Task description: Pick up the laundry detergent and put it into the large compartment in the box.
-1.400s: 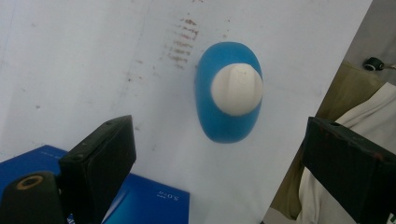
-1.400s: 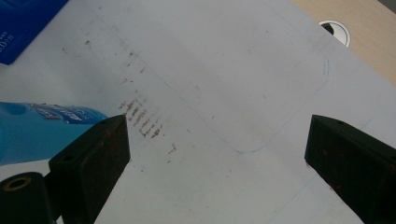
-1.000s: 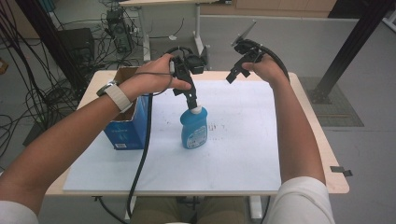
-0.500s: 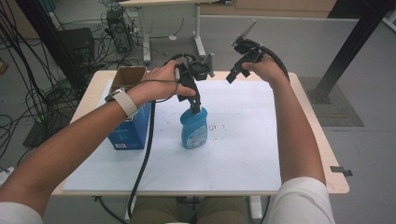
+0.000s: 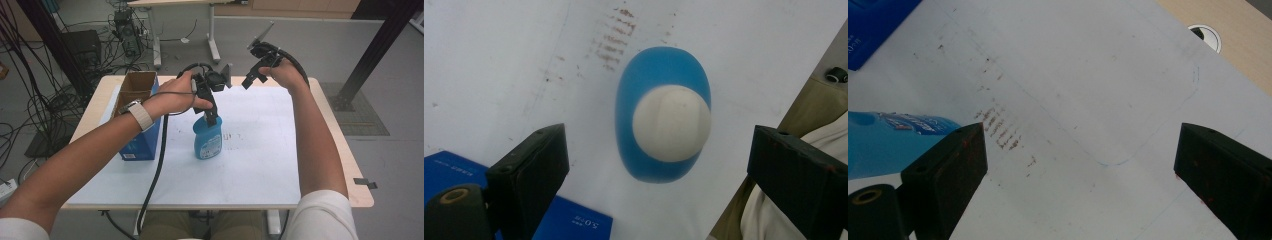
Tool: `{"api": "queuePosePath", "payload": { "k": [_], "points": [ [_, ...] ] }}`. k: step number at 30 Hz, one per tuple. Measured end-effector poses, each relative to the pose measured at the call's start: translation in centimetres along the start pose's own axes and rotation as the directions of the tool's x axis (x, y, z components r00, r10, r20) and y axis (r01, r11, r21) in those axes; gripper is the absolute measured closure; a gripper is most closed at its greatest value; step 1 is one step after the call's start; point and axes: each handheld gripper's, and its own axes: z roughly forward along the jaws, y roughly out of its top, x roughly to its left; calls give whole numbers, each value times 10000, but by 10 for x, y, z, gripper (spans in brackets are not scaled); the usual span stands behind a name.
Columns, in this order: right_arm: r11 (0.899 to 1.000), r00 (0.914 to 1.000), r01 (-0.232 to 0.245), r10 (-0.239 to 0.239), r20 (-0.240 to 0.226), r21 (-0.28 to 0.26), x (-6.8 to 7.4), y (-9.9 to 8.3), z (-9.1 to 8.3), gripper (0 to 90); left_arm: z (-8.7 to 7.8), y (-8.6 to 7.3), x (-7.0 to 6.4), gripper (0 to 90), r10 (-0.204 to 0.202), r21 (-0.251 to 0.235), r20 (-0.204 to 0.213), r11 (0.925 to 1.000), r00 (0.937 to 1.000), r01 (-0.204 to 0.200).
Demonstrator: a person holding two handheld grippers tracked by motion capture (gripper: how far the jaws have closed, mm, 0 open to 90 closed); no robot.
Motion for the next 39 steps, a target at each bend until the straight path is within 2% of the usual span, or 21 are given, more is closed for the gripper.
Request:
{"api": "queuePosePath", "payload": {
  "k": [9, 16, 39],
  "points": [
    [10000, 10000, 38, -38, -5, -7, 0, 0, 0, 68, 6, 4, -6, 101, 38, 21, -178, 10000, 9998, -38],
    [10000, 10000, -14, 14, 12, 3, 1, 0, 0, 68, 12, 4, -6, 104, -149, 52, -52, 9999, 9999, 149],
    [10000, 10000, -21, 21, -6, -19, 0, -1, 0, 68, 14, 3, -7, 108, -120, -40, -123, 9999, 9999, 120]
  ]
}}
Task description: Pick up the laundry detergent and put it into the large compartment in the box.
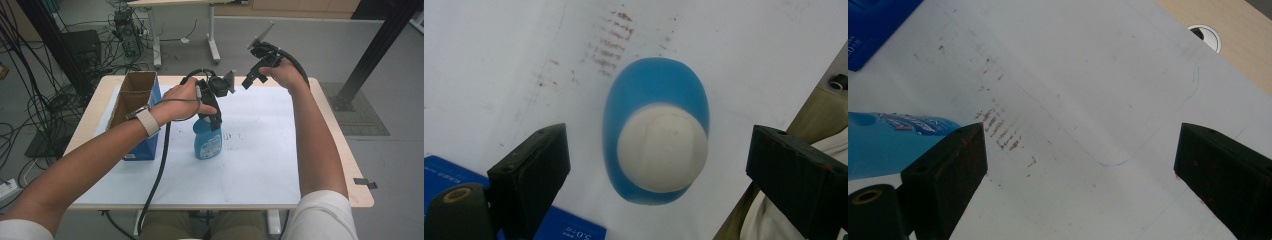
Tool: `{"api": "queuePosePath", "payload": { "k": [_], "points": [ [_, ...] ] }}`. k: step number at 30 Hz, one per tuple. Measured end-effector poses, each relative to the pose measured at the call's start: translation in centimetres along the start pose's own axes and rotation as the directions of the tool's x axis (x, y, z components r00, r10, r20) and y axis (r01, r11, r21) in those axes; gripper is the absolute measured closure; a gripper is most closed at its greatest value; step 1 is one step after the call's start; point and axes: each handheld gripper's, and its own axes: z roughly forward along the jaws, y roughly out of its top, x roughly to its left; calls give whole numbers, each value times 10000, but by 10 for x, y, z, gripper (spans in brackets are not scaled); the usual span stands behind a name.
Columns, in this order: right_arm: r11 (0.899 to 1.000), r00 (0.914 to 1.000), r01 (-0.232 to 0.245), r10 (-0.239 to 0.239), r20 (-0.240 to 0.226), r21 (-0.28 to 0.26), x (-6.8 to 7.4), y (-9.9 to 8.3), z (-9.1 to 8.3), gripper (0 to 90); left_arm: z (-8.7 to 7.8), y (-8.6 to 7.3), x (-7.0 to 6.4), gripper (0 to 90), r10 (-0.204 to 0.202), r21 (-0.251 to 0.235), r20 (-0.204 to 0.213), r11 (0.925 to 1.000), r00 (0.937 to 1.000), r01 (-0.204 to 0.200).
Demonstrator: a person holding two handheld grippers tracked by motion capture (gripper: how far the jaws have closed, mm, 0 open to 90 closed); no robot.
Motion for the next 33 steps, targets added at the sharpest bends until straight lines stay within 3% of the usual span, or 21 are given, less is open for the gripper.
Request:
{"api": "queuePosePath", "payload": {
  "k": [33],
  "points": [
    [10000, 10000, -4, 4, -30, 24, -1, 1, 3, 68, 6, 1, 0, 110, 33, 31, -35, 10000, 10000, -33]
  ]
}}
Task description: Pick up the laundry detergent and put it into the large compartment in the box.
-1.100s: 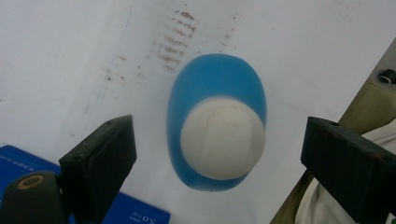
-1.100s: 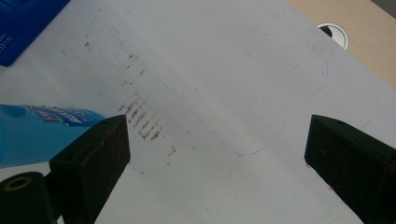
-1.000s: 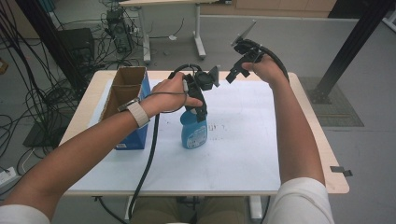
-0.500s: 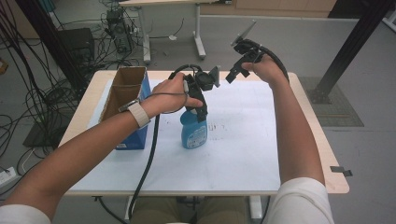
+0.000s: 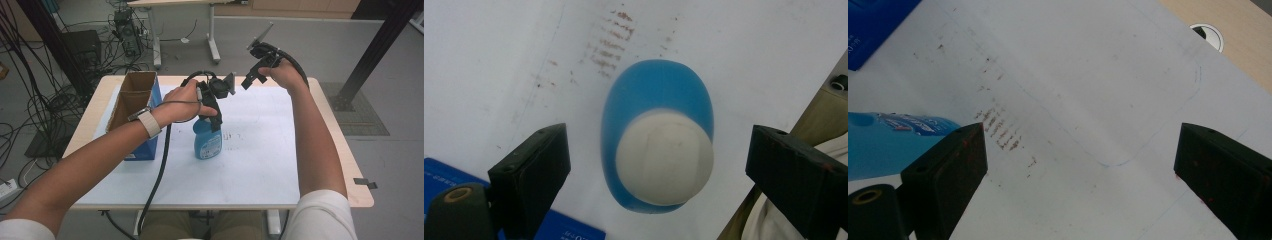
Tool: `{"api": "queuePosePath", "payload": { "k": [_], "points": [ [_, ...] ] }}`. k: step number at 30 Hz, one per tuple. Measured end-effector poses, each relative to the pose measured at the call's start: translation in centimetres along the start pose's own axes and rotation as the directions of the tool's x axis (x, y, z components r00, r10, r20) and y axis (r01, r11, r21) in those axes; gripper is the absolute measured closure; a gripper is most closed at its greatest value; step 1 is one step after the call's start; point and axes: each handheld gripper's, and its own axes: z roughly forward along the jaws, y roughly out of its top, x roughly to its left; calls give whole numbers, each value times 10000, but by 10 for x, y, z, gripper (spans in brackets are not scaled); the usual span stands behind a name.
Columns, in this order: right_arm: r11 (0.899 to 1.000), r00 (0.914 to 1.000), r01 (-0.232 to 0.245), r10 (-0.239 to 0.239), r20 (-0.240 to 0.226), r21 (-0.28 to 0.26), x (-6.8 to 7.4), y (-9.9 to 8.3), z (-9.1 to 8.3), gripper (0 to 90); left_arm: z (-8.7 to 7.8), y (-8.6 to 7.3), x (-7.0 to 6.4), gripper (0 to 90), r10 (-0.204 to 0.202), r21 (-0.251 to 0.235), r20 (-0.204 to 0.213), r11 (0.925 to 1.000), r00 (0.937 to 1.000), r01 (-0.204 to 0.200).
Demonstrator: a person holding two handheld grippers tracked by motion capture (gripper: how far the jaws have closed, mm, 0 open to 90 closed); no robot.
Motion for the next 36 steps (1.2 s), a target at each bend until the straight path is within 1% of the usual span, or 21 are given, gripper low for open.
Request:
{"api": "queuePosePath", "payload": {
  "k": [7, 11, 12, 14, 31, 34, 36],
  "points": [
    [10000, 10000, 32, -32, 0, 26, 0, 0, 0, 68, 1, 0, -1, 113, 39, 30, -10, 10000, 10000, -39],
    [10000, 10000, 41, -41, 5, 29, 0, 0, 0, 68, 2, 0, 0, 113, -20, 31, -12, 10000, 10000, 20],
    [10000, 10000, 27, -27, 9, 34, 0, 0, 0, 68, 2, 0, 0, 113, 41, 86, -27, 10000, 10000, -40],
    [10000, 10000, 7, -7, 4, 14, 0, 0, 0, 68, 1, -1, 0, 113, -44, 7, 12, 10000, 10000, 44],
    [10000, 10000, 21, -21, -10, 13, 0, 1, 1, 68, 1, -2, 3, 112, -75, -13, 77, 10000, 9999, 75],
    [10000, 10000, 29, -29, -9, 24, 0, 1, 1, 68, 1, -3, 4, 112, -146, -58, 122, 9999, 9998, 147],
    [10000, 10000, 32, -32, -1, 30, -1, 1, 1, 68, 1, -2, 3, 113, -71, -3, 88, 10000, 9999, 71]
  ]
}}
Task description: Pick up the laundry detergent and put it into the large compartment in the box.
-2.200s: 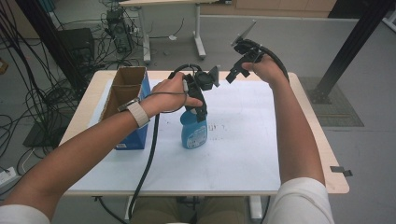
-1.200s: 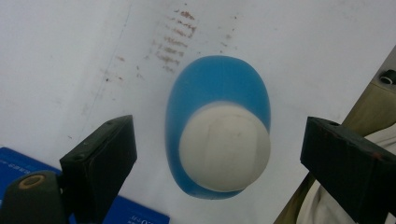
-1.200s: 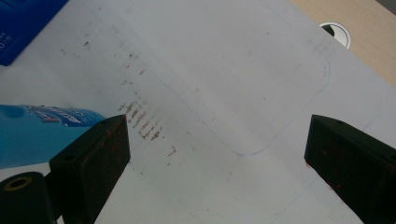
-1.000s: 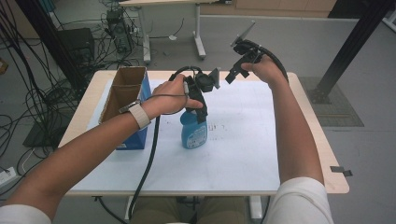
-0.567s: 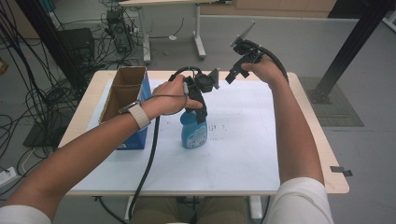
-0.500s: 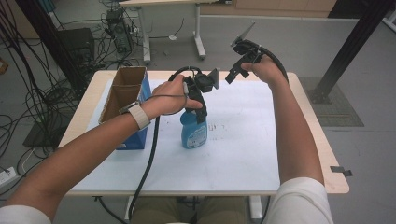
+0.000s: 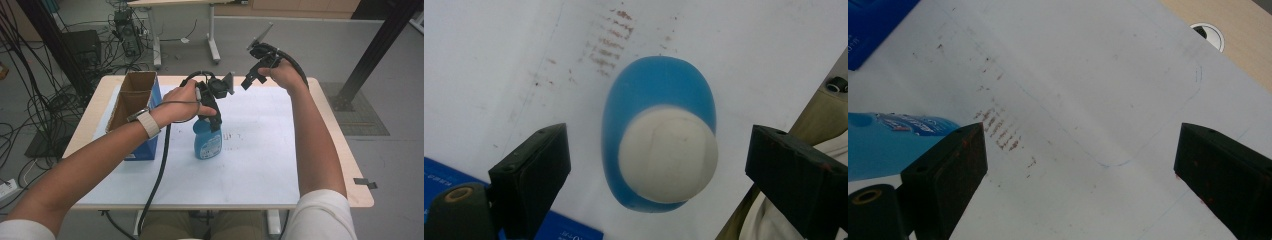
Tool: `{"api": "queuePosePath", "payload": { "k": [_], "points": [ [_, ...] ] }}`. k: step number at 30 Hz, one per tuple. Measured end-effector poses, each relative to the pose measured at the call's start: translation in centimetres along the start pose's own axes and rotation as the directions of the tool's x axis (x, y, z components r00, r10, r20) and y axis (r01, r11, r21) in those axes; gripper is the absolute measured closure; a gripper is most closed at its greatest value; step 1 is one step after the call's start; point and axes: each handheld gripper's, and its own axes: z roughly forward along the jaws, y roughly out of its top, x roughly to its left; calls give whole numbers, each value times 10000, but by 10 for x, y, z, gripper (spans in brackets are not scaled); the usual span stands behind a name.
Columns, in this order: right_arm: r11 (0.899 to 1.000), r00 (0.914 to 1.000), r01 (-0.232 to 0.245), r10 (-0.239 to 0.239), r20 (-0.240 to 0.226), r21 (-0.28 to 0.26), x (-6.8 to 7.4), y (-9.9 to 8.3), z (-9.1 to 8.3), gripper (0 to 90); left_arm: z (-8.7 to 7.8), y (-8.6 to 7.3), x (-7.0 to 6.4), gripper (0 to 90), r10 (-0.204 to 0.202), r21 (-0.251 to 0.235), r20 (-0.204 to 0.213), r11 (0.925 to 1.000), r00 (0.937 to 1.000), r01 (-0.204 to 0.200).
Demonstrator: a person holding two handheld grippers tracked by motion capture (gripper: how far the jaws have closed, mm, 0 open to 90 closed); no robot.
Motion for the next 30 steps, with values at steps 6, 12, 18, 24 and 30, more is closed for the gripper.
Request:
{"api": "queuePosePath", "payload": {
  "k": [6, 12, 18, 24, 30],
  "points": [
    [10000, 10000, -13, 13, -1, -35, 1, 0, -1, 68, 0, -1, -1, 112, -88, -75, 14, 9999, 10000, 88],
    [10000, 10000, -19, 19, 10, -40, 1, -1, -1, 68, 0, -1, -1, 112, -57, -86, 50, 9999, 10000, 57],
    [10000, 10000, -12, 12, -4, -34, 0, -1, -1, 69, 0, 0, -1, 112, -77, -79, 41, 9999, 10000, 77],
    [10000, 10000, -37, 37, 16, -39, 0, -2, -2, 68, 1, 0, -1, 113, -47, -61, 59, 10000, 10000, 48],
    [10000, 10000, -50, 50, 15, -74, 0, -2, -2, 68, 0, -1, -1, 113, -26, -113, 25, 9999, 10000, 26]
  ]
}}
